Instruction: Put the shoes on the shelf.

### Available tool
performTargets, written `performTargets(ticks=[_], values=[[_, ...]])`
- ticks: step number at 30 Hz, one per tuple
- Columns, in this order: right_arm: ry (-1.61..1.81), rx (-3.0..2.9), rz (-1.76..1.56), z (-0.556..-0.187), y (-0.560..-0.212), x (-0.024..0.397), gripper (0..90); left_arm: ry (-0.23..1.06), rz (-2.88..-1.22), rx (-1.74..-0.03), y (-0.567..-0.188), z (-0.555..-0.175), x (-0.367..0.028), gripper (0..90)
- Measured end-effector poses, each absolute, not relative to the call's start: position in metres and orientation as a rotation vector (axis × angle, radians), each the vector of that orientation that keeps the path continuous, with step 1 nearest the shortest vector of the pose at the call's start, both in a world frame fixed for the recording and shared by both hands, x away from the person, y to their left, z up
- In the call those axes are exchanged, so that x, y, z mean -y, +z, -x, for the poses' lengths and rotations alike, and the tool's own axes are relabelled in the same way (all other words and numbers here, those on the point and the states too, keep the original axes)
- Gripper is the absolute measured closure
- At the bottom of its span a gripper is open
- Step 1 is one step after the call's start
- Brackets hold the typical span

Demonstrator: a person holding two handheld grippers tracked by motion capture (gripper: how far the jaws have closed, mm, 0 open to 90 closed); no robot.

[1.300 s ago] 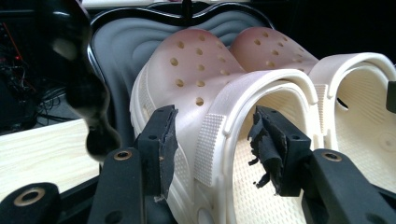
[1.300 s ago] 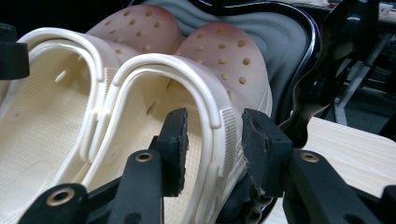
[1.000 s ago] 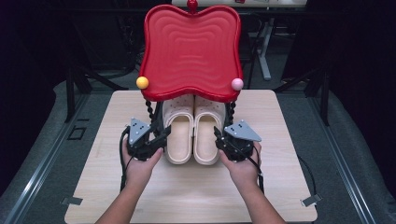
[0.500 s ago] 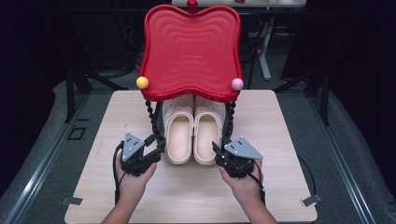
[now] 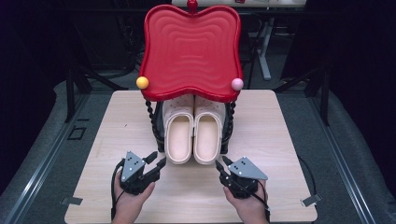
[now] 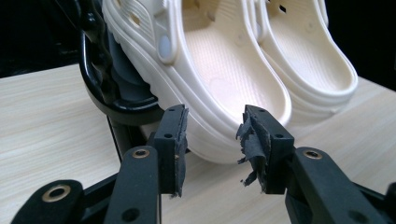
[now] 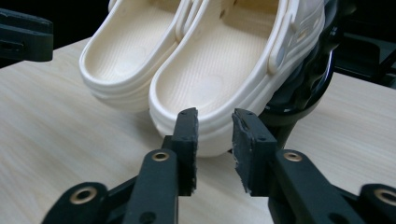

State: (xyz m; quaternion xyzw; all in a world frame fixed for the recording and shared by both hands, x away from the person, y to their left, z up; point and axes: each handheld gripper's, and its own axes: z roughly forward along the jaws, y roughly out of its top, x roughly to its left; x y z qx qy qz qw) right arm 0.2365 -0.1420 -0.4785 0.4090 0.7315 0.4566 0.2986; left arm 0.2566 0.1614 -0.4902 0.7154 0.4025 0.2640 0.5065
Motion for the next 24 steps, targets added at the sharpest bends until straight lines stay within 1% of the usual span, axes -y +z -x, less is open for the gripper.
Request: performTargets(ticks=[2, 5, 7, 9, 13, 20, 22, 24], values=[[1.213, -1.944, -1.089, -0.235, -0.480, 0.142, 73.3, 0.636, -1.731, -0.970, -0.493, -0.253, -0.161, 59.5], [1.210, -1.963, -1.102, -0.231, -0.486, 0.142, 77.9, 0.619, -1.721, -0.988, -0.498, -0.249, -0.162, 59.6], [1.212, -1.980, -1.118, -0.229, -0.491, 0.142, 82.3, 0.597, -1.722, -0.987, -0.502, -0.246, -0.162, 62.9], [1.208, -1.984, -1.115, -0.229, -0.492, 0.141, 83.2, 0.594, -1.721, -0.988, -0.504, -0.245, -0.161, 64.0], [1.204, -2.002, -1.128, -0.231, -0.499, 0.137, 86.8, 0.568, -1.753, -0.982, -0.511, -0.244, -0.157, 69.7], [1.221, -2.017, -1.162, -0.239, -0.507, 0.135, 89.4, 0.536, -1.772, -0.967, -0.515, -0.248, -0.153, 78.2], [1.218, -2.037, -1.165, -0.242, -0.511, 0.134, 89.7, 0.526, -1.784, -0.959, -0.516, -0.249, -0.150, 82.2], [1.218, -2.042, -1.167, -0.243, -0.512, 0.133, 89.8, 0.524, -1.793, -0.958, -0.516, -0.249, -0.150, 83.0]])
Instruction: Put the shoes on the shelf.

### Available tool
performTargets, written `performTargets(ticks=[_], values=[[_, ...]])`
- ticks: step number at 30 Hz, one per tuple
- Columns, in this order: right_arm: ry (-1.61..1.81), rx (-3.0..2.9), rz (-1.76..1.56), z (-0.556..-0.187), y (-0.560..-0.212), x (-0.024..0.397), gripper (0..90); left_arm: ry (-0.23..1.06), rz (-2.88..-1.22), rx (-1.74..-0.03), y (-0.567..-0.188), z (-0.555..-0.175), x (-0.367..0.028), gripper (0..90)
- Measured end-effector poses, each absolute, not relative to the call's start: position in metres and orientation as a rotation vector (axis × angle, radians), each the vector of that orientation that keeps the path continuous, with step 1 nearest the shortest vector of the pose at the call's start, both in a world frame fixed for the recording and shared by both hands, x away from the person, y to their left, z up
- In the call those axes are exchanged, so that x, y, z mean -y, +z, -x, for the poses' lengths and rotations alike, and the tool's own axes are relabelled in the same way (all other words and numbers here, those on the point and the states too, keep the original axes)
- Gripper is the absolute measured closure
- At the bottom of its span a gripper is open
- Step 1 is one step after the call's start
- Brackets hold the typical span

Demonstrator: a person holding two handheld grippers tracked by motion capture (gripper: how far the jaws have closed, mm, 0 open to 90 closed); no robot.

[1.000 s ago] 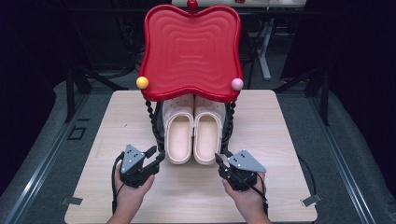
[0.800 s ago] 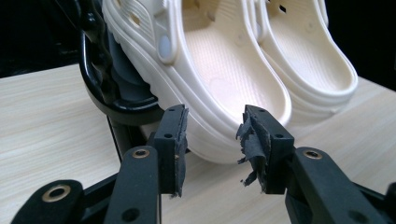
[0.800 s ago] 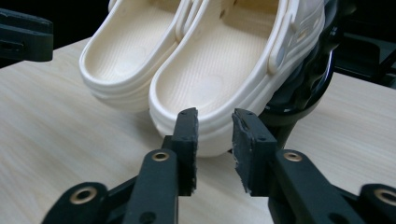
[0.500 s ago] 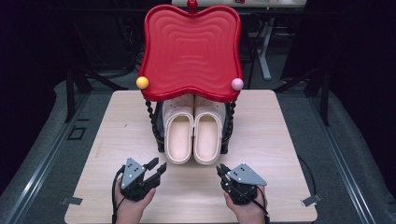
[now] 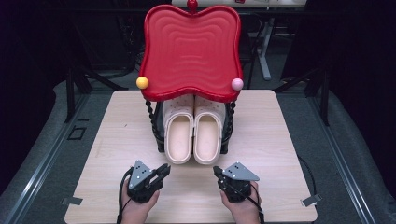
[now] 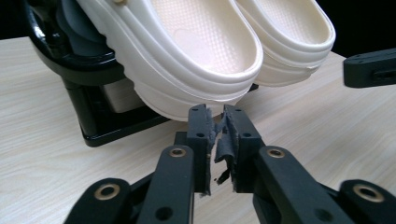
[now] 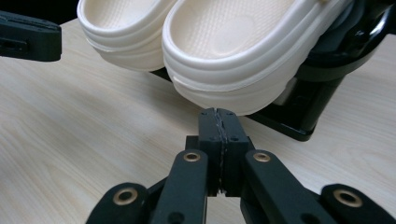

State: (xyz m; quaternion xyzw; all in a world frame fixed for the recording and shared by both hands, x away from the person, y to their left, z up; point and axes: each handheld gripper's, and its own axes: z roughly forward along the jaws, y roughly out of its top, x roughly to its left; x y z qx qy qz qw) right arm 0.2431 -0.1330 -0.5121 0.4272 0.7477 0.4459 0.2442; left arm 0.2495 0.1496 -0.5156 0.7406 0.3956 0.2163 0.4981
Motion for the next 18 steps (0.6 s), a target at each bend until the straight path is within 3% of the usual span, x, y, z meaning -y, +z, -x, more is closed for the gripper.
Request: performTargets(ticks=[5, 18], values=[[1.220, -2.059, -1.154, -0.246, -0.513, 0.127, 90.0, 0.516, -1.810, -0.958, -0.517, -0.252, -0.146, 89.4], [1.201, -2.059, -1.163, -0.253, -0.514, 0.122, 90.0, 0.504, -1.847, -0.956, -0.522, -0.260, -0.135, 89.9]])
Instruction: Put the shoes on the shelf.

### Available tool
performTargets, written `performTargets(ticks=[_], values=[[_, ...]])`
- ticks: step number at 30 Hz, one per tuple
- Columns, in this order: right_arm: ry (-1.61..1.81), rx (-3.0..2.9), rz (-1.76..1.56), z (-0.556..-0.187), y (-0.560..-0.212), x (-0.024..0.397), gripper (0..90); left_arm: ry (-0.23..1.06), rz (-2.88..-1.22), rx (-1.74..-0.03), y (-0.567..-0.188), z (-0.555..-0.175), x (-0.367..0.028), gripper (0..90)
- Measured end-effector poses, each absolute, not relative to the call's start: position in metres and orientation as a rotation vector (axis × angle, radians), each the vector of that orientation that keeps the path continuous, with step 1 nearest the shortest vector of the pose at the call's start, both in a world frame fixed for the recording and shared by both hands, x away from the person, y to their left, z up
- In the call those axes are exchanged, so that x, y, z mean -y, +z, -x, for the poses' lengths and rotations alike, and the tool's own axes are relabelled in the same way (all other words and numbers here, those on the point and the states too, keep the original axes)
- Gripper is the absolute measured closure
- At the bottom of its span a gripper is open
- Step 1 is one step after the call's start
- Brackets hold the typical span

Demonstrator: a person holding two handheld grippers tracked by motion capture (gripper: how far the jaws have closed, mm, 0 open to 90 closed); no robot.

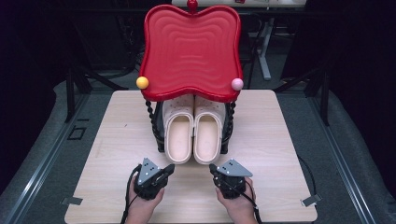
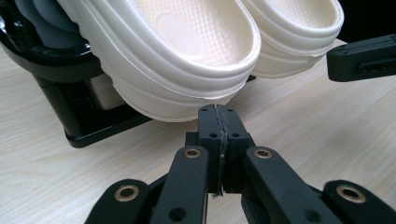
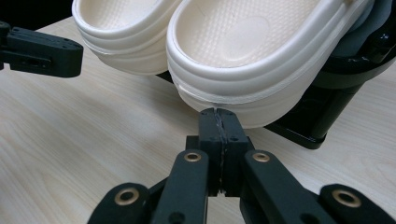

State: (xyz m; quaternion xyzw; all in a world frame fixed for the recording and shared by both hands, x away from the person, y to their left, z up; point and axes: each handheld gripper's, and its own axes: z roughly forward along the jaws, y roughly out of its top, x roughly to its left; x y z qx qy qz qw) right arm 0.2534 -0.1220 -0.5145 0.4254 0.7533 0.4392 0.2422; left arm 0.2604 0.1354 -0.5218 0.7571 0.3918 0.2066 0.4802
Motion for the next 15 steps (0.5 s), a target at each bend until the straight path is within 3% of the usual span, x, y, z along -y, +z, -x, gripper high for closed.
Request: performTargets(ticks=[15], values=[[1.191, -2.047, -1.196, -0.2551, -0.5130, 0.1249, 90.0, 0.496, -1.824, -0.969, -0.5190, -0.2642, -0.1331, 89.9]])
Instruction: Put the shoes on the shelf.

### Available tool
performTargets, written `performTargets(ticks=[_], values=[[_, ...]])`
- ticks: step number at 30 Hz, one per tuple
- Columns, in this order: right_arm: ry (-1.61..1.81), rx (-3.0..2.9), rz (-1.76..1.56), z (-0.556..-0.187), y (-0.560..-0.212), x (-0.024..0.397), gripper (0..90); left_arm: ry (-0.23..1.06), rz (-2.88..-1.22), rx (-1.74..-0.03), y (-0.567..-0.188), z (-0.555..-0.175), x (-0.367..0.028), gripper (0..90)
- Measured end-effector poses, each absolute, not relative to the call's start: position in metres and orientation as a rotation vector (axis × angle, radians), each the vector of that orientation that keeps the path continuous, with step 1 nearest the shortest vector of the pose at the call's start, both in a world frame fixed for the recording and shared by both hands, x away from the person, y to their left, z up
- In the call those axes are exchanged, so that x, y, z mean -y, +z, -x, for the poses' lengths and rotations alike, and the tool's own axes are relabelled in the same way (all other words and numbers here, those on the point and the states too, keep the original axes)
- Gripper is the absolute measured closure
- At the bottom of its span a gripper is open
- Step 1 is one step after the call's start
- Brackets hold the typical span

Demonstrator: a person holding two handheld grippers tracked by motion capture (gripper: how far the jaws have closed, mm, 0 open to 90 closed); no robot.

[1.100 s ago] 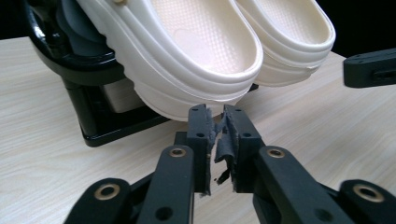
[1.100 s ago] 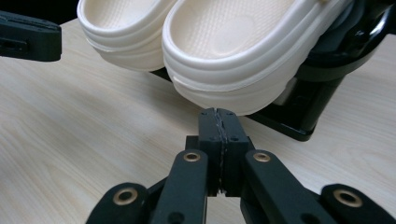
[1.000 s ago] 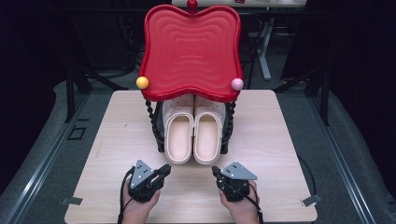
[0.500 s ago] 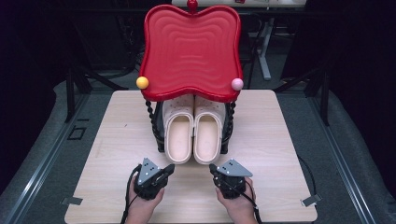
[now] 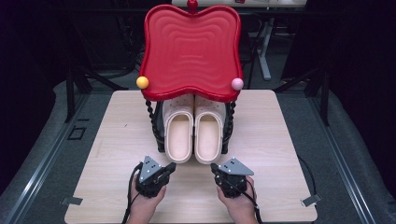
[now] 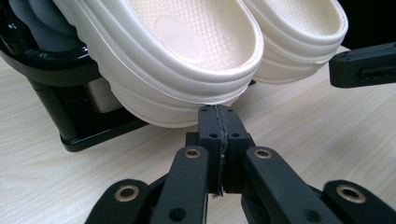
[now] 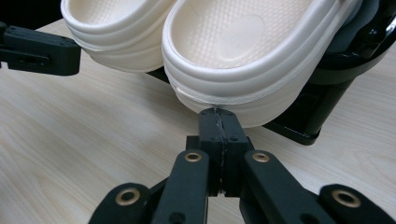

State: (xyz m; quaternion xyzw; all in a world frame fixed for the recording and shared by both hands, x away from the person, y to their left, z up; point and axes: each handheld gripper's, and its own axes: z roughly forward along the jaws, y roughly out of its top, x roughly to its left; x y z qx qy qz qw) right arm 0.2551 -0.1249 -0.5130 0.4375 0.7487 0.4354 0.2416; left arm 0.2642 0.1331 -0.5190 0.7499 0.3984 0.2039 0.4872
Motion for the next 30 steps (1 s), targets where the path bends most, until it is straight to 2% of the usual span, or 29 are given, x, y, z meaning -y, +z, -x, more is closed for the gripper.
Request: performTargets(ticks=[30], values=[[1.196, -1.988, -1.221, -0.278, -0.496, 0.124, 90.0, 0.535, -1.781, -1.022, -0.502, -0.289, -0.136, 90.0]])
